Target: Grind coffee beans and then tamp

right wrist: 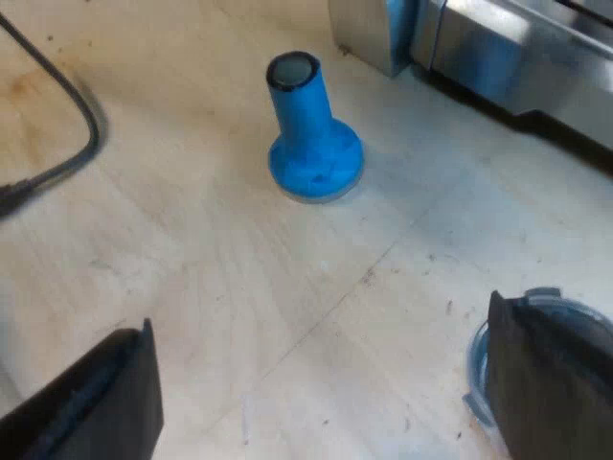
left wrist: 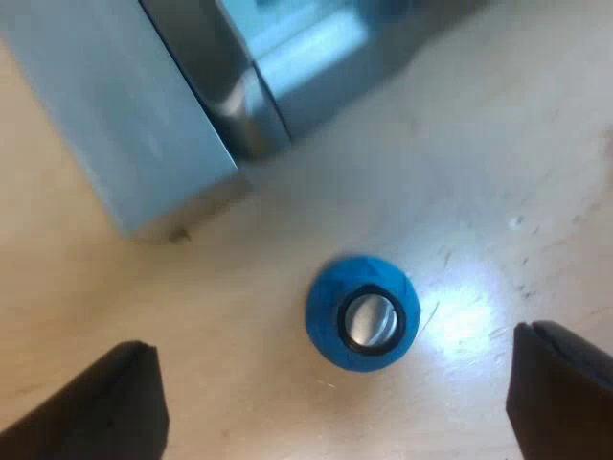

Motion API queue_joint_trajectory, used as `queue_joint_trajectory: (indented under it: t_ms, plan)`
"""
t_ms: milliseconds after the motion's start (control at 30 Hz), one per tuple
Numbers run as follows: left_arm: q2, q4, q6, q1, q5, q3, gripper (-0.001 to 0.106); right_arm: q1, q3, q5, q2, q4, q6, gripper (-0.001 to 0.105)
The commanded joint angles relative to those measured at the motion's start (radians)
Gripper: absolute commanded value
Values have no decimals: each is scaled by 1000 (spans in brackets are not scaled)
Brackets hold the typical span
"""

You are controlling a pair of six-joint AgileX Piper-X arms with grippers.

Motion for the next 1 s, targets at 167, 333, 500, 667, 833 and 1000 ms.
queue_joint_trajectory:
  t_ms: [167, 333, 500, 667, 833, 1000]
  plan:
    - [-271, 5, 1, 0, -12, -52, 75, -2, -135, 14, -157, 245, -20, 71]
    - [-350, 3, -58, 0, -15, -159, 75, -18, -296, 67, -245, 509, -56, 71]
    - [-331, 1, -58, 2, -19, -229, 75, -109, -432, 62, -284, 726, -56, 71]
    - [-241, 1, -59, 95, 6, -347, 75, -369, -517, 51, -369, 834, -58, 71]
    - [-165, 16, -74, 238, 113, -394, 75, -696, -516, -112, -423, 888, -135, 71]
    - [-147, 56, -76, 282, 102, -394, 75, -966, -512, -194, -430, 908, -229, 71]
